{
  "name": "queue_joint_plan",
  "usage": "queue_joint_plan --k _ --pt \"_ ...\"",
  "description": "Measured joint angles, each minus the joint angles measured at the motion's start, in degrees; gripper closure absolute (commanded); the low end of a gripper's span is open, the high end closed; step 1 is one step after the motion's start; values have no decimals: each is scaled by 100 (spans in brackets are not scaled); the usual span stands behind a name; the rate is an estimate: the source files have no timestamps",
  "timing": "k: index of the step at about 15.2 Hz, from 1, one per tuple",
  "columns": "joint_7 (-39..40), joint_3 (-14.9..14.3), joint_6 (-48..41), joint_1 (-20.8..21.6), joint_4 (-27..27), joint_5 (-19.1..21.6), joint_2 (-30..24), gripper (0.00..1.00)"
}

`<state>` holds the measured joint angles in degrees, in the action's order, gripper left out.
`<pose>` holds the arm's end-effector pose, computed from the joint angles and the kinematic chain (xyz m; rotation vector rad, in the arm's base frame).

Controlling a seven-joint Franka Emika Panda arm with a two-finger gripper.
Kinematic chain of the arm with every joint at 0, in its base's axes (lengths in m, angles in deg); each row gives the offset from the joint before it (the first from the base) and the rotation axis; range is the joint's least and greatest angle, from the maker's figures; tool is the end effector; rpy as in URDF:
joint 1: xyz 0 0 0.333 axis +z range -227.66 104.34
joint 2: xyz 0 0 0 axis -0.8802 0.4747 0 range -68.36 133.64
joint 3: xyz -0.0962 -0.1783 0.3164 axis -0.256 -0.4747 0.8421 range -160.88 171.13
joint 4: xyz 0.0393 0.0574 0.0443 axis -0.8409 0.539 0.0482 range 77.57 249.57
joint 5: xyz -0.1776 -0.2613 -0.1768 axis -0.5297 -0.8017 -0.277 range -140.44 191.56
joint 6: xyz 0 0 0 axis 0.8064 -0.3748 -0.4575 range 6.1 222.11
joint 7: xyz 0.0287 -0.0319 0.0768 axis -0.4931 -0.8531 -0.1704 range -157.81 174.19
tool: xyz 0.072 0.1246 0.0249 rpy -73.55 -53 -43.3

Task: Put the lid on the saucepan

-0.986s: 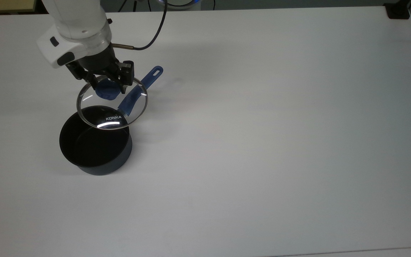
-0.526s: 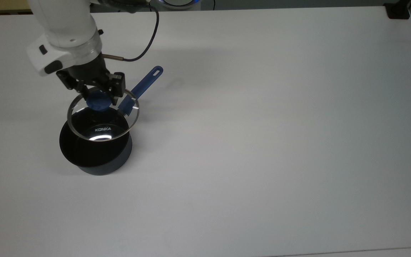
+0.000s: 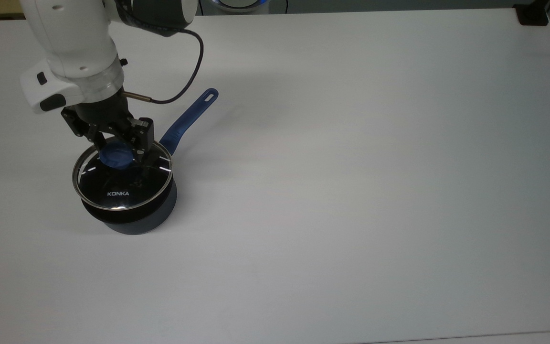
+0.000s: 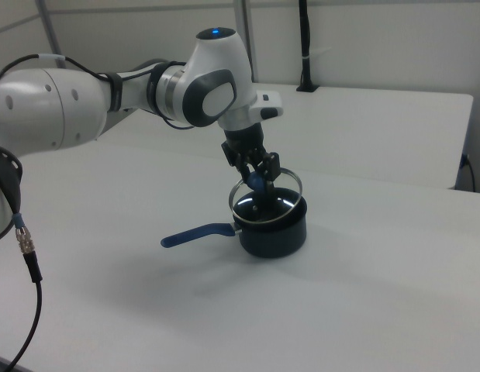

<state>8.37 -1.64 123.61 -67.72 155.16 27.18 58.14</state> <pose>0.6940 -0.1391 0.4837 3.0712 -0.3324 0.2534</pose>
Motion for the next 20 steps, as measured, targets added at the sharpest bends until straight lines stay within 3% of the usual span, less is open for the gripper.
queue_joint_plan --k 20 --pt "-67 -34 164 51 11 -1 244 46"
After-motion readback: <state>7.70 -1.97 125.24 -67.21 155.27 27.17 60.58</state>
